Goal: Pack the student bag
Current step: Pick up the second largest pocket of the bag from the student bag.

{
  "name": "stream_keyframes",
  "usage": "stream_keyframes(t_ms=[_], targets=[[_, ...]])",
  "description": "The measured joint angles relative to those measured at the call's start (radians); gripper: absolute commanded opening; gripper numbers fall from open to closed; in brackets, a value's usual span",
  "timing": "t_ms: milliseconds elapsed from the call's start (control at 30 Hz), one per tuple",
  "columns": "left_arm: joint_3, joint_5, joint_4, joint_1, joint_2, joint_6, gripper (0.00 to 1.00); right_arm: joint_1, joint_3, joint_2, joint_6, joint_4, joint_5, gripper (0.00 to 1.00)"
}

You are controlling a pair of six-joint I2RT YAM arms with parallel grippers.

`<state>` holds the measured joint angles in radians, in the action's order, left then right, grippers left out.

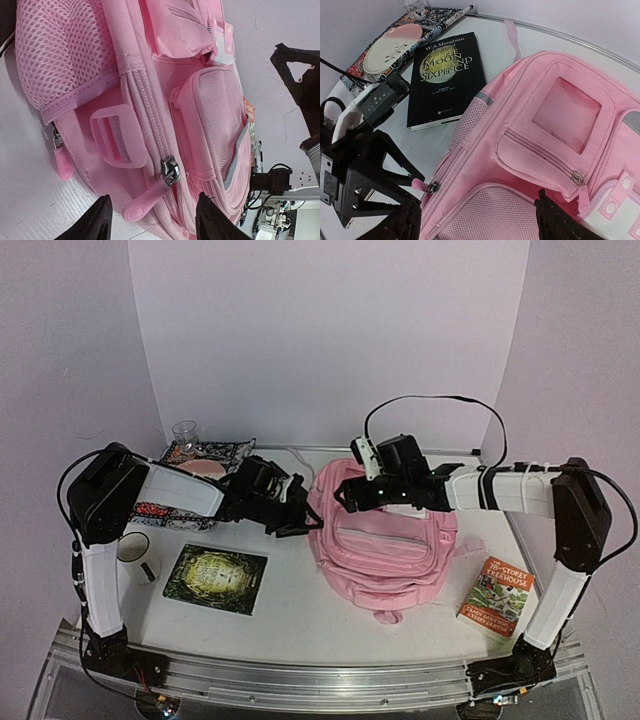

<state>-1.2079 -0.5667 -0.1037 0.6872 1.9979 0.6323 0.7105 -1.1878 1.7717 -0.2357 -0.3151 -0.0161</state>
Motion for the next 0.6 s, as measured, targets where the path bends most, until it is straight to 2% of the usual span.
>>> stream_keyframes(t_ms=[200, 433, 533, 600], targets=[[0.0, -0.038, -0.02, 0.002, 0.002, 0.016, 0.46, 0.0, -0.016, 0.034, -0.001, 0.0, 0.004, 0.78], [0.001, -0.04, -0.021, 0.002, 0.002, 0.027, 0.46, 0.0, -0.021, 0.063, -0.002, 0.001, 0.021, 0.79], [0.002, -0.033, -0.021, 0.002, 0.002, 0.032, 0.3, 0.0, -0.024, 0.065, -0.004, 0.0, 0.026, 0.79], [0.005, -0.033, -0.021, 0.002, 0.002, 0.027, 0.28, 0.0, -0.029, 0.066, -0.004, 0.0, 0.028, 0.79]])
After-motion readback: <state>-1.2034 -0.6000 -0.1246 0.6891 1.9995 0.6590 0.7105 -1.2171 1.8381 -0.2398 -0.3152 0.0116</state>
